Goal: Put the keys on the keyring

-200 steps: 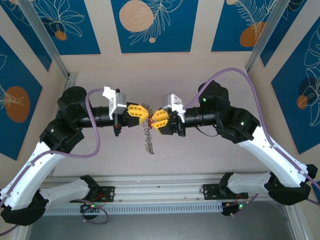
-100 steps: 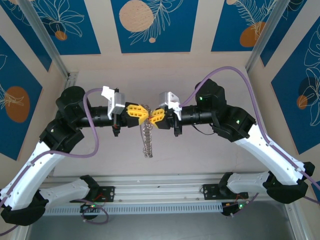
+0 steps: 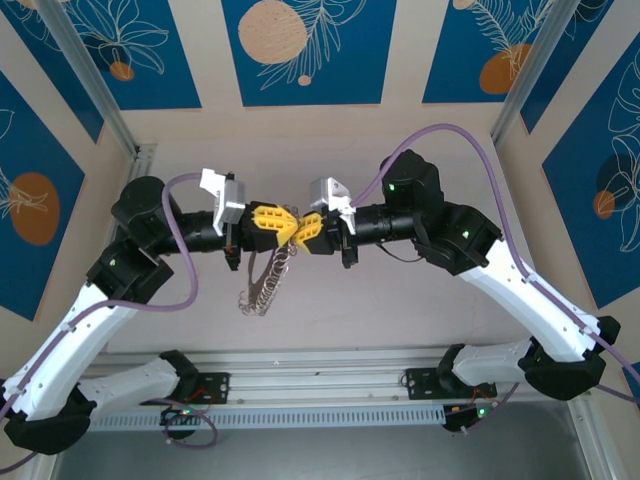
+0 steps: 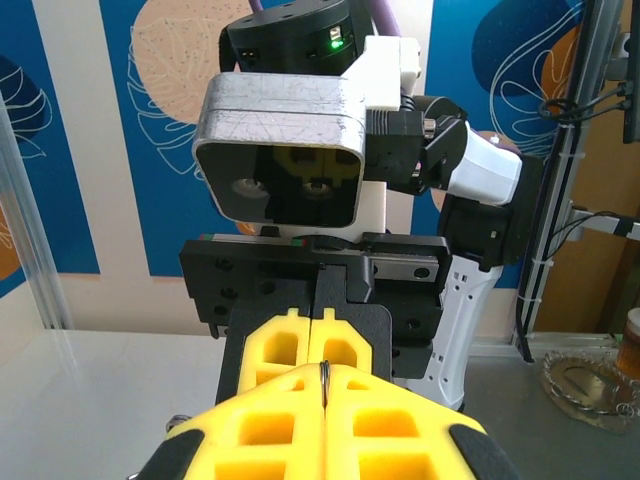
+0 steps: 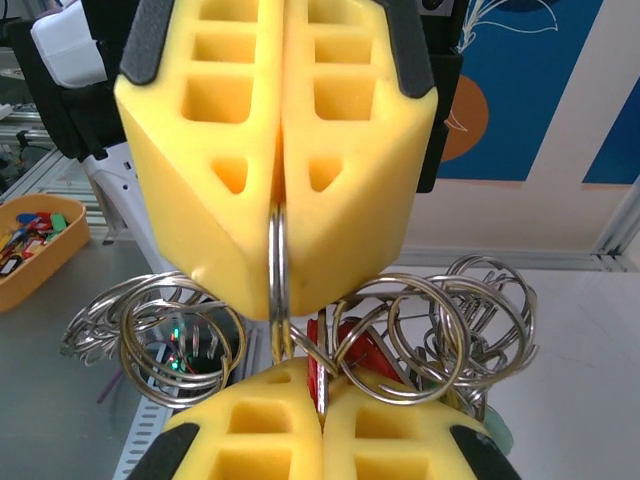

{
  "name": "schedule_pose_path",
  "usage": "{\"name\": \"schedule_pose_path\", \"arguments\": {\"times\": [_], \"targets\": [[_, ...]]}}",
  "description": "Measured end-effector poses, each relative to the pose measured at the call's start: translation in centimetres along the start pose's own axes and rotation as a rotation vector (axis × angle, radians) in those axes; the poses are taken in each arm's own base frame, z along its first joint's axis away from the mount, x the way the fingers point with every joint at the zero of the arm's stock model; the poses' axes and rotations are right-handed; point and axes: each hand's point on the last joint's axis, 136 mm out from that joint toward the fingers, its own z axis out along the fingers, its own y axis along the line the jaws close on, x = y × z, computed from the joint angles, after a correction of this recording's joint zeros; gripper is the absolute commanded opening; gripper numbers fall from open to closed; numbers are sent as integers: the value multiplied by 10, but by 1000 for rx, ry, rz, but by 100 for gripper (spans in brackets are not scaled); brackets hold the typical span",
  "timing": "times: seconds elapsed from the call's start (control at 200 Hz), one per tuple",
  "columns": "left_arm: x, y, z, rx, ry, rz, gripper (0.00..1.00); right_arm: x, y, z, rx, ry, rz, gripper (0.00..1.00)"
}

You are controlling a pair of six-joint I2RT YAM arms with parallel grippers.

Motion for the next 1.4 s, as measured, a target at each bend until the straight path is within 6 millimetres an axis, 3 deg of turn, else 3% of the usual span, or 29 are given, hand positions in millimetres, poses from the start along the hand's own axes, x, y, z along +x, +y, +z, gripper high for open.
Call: {"name": "schedule_pose_path", "arguments": {"times": [0.655,0.88,1.165,1.265,1.401], "targets": [[-10,1,-6,-6,-33,7,0,-7,5,-13,4,-44,-22,0],[-2,0,-6,11,-16,-9,0,-12,11,-32,54,-77,-54,0],[3,2,-5,7,-6,-13,0,-6,2,-32,103,-48,-52,0],[7,4,-5,-8,8,-11,0,-5,-1,-33,124,-35,-54,2],[11,7,-6,-24,21,-4,0,-3,-4,-32,139,-4,-50,13]]}}
